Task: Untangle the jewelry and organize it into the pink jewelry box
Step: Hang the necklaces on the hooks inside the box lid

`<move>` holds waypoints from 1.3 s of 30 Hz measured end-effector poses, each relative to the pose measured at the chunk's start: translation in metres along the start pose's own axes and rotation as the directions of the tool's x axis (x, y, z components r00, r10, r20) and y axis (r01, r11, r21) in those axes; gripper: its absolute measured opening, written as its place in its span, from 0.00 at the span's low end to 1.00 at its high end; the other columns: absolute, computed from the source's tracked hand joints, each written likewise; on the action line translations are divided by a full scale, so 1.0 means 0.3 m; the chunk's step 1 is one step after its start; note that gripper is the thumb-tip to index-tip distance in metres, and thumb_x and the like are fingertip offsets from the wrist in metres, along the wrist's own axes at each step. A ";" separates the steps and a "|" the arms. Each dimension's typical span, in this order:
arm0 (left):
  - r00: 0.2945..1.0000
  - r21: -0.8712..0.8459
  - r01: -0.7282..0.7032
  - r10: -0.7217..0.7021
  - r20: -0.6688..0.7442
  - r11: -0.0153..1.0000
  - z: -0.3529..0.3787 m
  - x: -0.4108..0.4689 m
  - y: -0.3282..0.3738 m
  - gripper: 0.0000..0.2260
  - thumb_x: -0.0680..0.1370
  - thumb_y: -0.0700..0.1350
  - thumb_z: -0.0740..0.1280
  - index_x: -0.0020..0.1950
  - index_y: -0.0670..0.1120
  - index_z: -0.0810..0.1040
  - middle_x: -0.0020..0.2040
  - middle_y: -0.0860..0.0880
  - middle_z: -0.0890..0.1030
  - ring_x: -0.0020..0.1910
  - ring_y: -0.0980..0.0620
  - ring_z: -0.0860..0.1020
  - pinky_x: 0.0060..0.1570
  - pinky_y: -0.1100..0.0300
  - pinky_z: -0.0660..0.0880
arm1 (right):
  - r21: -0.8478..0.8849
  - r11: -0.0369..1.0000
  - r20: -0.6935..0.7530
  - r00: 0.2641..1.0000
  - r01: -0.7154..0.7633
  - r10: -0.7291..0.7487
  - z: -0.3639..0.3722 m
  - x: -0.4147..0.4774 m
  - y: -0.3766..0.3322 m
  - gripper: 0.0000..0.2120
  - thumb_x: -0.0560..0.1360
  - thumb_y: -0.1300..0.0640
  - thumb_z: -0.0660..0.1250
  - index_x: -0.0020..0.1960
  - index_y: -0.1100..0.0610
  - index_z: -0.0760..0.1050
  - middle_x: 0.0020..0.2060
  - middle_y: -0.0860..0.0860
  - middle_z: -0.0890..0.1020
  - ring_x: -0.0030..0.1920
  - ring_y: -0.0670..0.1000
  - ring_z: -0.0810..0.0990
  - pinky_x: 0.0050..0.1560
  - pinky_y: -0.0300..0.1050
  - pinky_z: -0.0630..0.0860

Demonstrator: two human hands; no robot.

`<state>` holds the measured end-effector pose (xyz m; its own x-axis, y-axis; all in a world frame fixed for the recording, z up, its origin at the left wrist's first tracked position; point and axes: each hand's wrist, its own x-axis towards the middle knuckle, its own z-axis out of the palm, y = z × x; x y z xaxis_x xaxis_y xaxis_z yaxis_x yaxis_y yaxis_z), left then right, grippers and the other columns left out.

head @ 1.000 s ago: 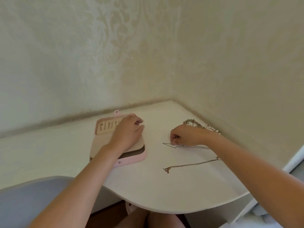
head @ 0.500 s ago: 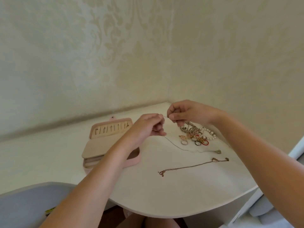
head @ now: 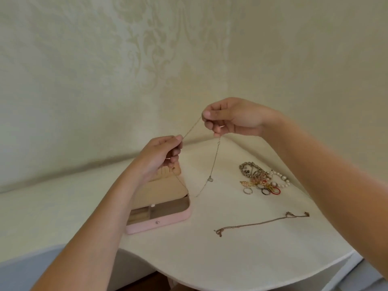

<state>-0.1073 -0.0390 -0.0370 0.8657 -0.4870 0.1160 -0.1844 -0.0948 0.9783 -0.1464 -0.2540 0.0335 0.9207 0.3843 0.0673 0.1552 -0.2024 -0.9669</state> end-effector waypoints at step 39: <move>0.899 0.853 -0.085 0.408 -0.157 0.516 -0.077 0.012 -0.343 0.06 0.78 0.45 0.61 0.51 0.43 0.74 0.49 0.48 0.75 0.50 0.50 0.71 0.47 0.60 0.67 | -0.335 0.938 -0.062 0.991 0.088 -0.115 0.134 0.411 -0.283 0.07 0.76 0.63 0.66 0.52 0.60 0.80 0.40 0.50 0.84 0.35 0.43 0.79 0.35 0.32 0.74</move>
<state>-0.0745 -0.0109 -0.1333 0.7763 -0.3403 0.5306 -0.5656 -0.7477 0.3480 -0.0605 -0.1533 0.1140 0.9170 0.3488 0.1934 0.3468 -0.4580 -0.8185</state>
